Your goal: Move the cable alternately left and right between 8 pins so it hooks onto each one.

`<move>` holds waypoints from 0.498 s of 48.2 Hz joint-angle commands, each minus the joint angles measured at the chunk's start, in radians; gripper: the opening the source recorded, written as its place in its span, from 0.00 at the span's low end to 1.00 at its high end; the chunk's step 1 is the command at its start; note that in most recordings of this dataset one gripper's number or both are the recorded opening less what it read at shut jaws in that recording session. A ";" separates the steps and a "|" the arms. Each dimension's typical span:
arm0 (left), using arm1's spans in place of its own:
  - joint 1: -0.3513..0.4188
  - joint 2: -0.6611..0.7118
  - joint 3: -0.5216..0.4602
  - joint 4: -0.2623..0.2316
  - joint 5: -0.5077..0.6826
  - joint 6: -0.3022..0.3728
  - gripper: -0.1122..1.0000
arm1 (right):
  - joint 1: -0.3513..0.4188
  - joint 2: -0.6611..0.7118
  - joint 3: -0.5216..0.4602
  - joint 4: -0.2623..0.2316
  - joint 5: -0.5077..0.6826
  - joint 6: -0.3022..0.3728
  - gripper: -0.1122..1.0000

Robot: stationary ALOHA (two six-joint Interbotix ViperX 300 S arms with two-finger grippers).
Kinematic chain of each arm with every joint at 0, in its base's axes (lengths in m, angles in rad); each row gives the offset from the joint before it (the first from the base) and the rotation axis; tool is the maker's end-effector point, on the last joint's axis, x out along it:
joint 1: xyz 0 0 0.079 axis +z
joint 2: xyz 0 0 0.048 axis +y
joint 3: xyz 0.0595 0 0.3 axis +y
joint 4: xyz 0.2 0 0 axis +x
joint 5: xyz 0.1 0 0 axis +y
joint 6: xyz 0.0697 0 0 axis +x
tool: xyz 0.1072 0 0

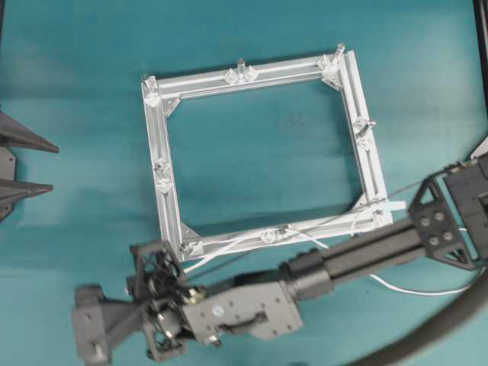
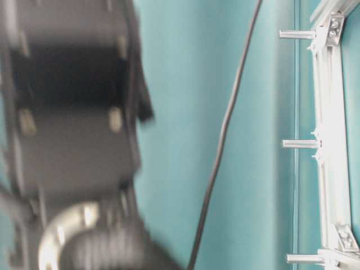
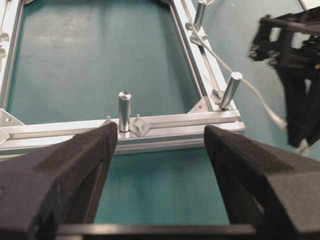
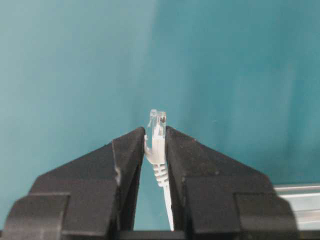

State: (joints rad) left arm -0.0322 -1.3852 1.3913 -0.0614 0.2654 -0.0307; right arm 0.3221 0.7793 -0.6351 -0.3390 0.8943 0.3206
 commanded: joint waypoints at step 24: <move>0.003 0.011 -0.028 0.003 -0.009 0.002 0.76 | -0.063 -0.006 -0.095 -0.009 0.032 0.440 0.25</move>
State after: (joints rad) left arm -0.0322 -1.3852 1.3913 -0.0614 0.2654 -0.0307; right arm 0.2608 0.8038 -0.6995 -0.3375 0.9342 0.7363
